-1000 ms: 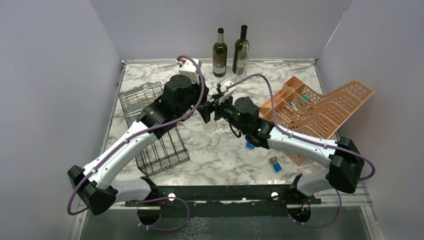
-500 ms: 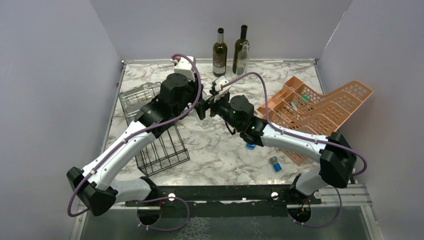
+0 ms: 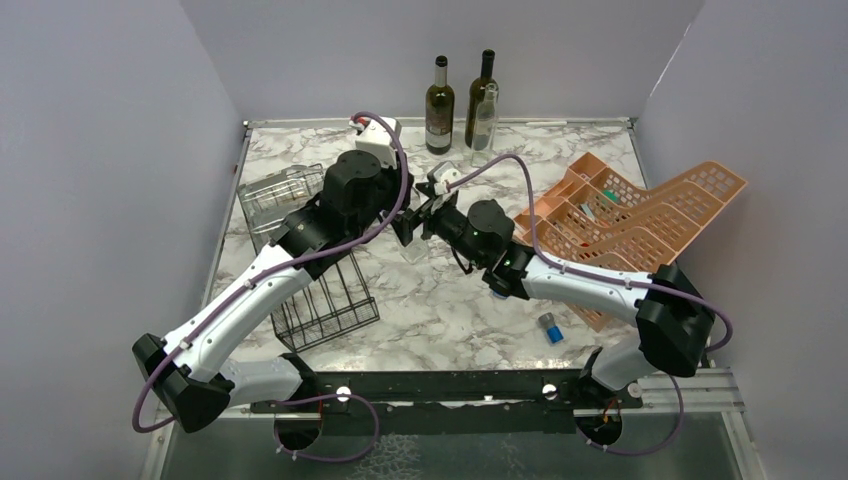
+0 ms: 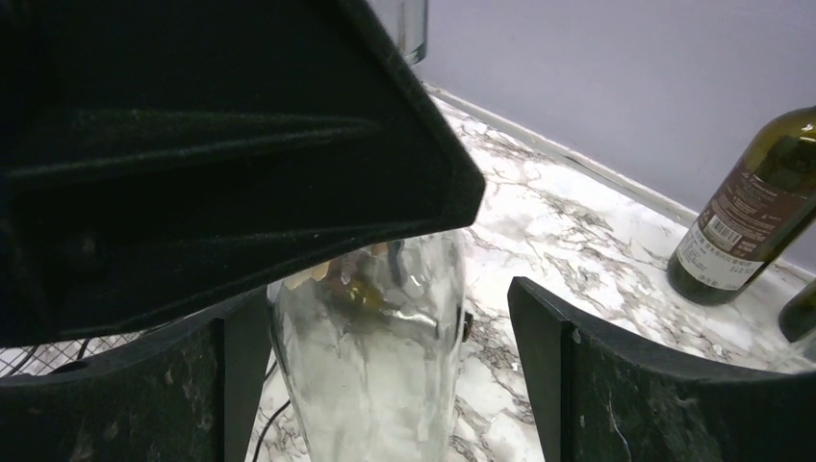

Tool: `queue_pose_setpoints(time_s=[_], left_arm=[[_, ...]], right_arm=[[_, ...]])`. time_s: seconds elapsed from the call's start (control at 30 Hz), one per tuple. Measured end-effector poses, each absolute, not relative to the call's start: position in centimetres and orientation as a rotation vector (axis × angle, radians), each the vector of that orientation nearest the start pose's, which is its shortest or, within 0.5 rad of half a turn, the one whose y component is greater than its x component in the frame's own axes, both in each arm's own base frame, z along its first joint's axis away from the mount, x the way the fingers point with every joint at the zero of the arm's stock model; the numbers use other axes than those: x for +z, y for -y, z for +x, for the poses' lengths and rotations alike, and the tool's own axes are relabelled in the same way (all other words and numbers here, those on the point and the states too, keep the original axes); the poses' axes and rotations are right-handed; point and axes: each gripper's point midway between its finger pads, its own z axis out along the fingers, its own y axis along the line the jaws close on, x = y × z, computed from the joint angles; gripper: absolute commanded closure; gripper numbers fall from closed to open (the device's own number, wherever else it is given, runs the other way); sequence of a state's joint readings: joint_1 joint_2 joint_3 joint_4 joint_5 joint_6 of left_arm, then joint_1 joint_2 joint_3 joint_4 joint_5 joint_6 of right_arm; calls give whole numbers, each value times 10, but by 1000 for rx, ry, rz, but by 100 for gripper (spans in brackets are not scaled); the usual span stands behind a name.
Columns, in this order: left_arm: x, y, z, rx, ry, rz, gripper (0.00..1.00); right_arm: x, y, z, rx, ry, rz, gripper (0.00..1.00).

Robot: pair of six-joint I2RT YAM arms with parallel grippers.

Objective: Take the wine bottle off the wine rack

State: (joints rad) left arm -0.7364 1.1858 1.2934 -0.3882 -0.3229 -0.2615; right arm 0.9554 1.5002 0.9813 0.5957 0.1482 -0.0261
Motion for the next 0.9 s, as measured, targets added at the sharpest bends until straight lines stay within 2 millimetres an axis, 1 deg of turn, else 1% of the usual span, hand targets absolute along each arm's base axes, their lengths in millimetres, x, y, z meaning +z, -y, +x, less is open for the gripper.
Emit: queue_pose_setpoints(time_s=[0.13, 0.2, 0.27, 0.3, 0.47, 0.5, 0.53, 0.6, 0.63, 0.67, 0.73, 0.77, 0.8, 0.83, 0.9], left_arm=[[339, 227, 311, -419, -1840, 228, 91], [339, 229, 309, -431, -1840, 234, 90], [339, 230, 309, -436, -1840, 237, 91], [339, 231, 308, -438, -1840, 238, 90], [338, 229, 309, -430, -1843, 229, 80], [338, 228, 309, -433, -1847, 222, 77], [338, 227, 309, -434, -1847, 217, 71], [340, 227, 308, -437, -1839, 217, 50], [340, 227, 308, -437, -1837, 217, 41], [341, 226, 307, -438, -1835, 216, 34], [346, 225, 305, -447, -1816, 218, 26], [350, 225, 303, -454, -1803, 221, 18], [355, 224, 302, -460, -1787, 221, 12], [359, 222, 300, -463, -1776, 223, 9], [369, 218, 296, -468, -1746, 224, 6]], right_arm=[[280, -389, 304, 640, -1397, -633, 11], [279, -390, 304, 642, -1392, -642, 16], [278, -391, 304, 642, -1390, -650, 22], [277, -392, 305, 641, -1391, -652, 27], [271, -399, 304, 627, -1386, -683, 47], [270, -399, 305, 622, -1387, -682, 50], [271, -398, 306, 618, -1384, -679, 51], [272, -398, 307, 616, -1382, -674, 53], [272, -398, 307, 617, -1382, -673, 54], [273, -398, 306, 617, -1380, -672, 55], [271, -395, 309, 605, -1396, -652, 56], [270, -393, 312, 591, -1403, -641, 56], [269, -391, 314, 583, -1408, -633, 56], [269, -387, 318, 571, -1415, -618, 56], [269, -382, 325, 553, -1423, -595, 56]])
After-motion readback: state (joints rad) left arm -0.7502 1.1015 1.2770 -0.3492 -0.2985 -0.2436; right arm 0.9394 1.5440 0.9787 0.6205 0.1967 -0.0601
